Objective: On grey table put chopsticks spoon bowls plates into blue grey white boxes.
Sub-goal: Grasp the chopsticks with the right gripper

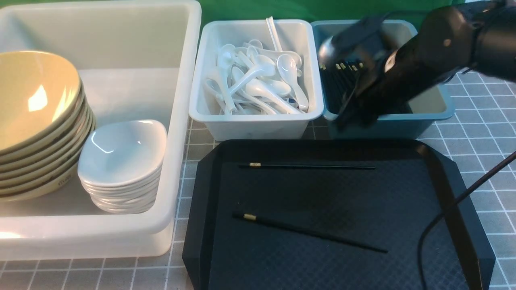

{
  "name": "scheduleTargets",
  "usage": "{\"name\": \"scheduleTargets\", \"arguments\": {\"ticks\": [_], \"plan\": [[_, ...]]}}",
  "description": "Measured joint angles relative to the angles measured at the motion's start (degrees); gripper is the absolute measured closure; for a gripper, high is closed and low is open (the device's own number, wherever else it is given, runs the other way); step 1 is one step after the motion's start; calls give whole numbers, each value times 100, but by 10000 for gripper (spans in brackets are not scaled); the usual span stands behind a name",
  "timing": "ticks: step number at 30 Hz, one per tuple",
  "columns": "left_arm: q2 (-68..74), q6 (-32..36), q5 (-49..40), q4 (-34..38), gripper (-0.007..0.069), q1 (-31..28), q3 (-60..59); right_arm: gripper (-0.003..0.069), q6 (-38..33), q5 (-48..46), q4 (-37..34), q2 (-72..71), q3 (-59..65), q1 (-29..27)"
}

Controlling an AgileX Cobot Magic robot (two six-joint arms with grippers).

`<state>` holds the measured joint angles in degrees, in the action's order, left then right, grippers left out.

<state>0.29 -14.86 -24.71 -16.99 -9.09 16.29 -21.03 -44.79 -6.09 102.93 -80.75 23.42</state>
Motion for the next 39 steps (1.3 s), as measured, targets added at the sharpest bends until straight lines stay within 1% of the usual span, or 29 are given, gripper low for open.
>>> {"name": "scheduleTargets", "arguments": {"ticks": [1,2,4,5,6,7,9,15,18,20,21,22,23,25,27,28,31,35,37,39], "plan": [[0,0,0,0,633,0,0,419,-82,-105,-67,5,0,39],[0,0,0,0,633,0,0,392,-318,-340,-176,41,0,169],[0,0,0,0,633,0,0,351,-557,-391,-233,120,0,310],[0,0,0,0,633,0,0,323,-698,-327,-264,226,0,373],[0,0,0,0,633,0,0,323,-698,-312,-269,243,0,381],[0,0,0,0,633,0,0,302,-800,-173,-275,367,0,411],[0,0,5,0,633,0,0,284,-902,91,-293,613,0,419],[0,-23,5,0,633,0,0,279,-1168,926,-268,1288,0,419],[0,-23,5,0,633,0,0,280,-1255,1046,-269,1357,-7,431],[0,-23,5,0,633,0,0,303,-1422,1044,-253,1373,-19,448],[0,-23,5,0,633,0,0,328,-1521,961,-271,1373,-44,453],[0,-23,5,0,633,0,0,361,-1606,818,-288,1373,-65,460],[0,-23,5,0,633,0,0,419,-1666,562,-328,1373,-81,460],[0,-23,5,0,633,0,0,486,-1763,185,-436,1373,-115,460],[0,-23,5,0,633,0,0,577,-2043,-250,-680,1314,-136,460],[0,-23,5,0,633,0,0,604,-2250,-478,-860,1279,-147,460],[0,-23,5,0,633,0,0,627,-2731,-1031,-1425,1050,-172,466],[0,-23,5,0,633,0,0,626,-2729,-1465,-1702,841,-176,481],[0,-23,5,0,633,0,0,612,-2561,-1696,-1756,729,-135,595],[0,-23,5,0,633,0,0,568,-2514,-1735,-1759,682,-61,842]]}}
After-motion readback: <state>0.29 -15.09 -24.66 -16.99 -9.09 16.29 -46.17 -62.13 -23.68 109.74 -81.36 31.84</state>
